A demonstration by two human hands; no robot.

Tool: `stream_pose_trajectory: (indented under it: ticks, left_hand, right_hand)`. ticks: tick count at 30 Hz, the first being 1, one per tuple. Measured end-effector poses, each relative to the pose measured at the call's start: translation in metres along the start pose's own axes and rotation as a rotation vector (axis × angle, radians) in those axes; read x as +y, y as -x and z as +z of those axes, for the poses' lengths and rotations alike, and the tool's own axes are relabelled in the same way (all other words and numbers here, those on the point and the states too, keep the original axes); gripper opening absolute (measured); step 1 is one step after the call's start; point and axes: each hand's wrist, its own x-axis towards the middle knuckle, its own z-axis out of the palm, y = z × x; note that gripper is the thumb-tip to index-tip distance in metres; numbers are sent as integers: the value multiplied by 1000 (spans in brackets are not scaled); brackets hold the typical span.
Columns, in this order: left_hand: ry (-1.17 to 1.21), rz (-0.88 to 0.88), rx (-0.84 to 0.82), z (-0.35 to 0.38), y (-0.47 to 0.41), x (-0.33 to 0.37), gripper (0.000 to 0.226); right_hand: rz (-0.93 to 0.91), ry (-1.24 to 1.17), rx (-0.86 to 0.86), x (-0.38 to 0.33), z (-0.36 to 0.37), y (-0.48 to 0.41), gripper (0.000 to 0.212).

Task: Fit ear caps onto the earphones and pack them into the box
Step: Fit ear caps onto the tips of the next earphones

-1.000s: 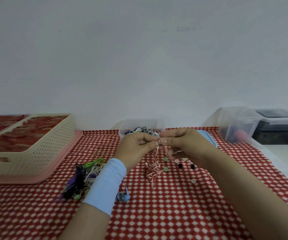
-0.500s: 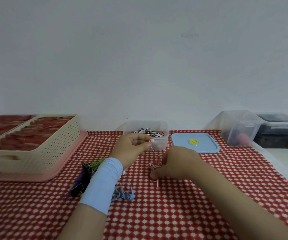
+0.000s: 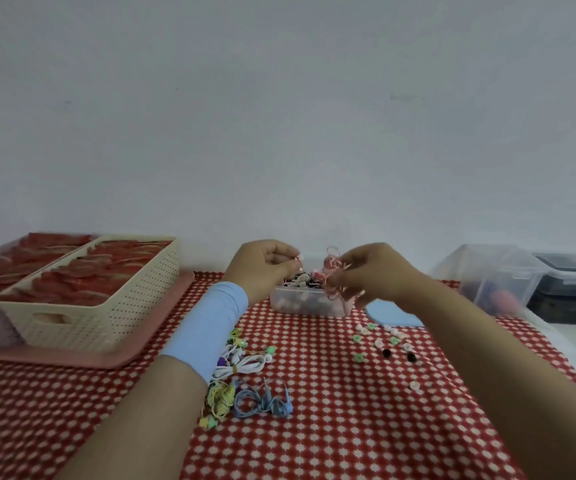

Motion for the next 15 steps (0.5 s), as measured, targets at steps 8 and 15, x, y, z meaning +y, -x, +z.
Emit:
stream_pose_trajectory:
  ticks: [8,15]
  left_hand:
    - [-246,-92,11,-8,-56,-9,4]
    - [-613,-102,-176,-10,-64,-34,5]
  right_hand:
    - [-117,338,102,-6,3,-80,26]
    - [-307,627,-4,1,43,-115,35]
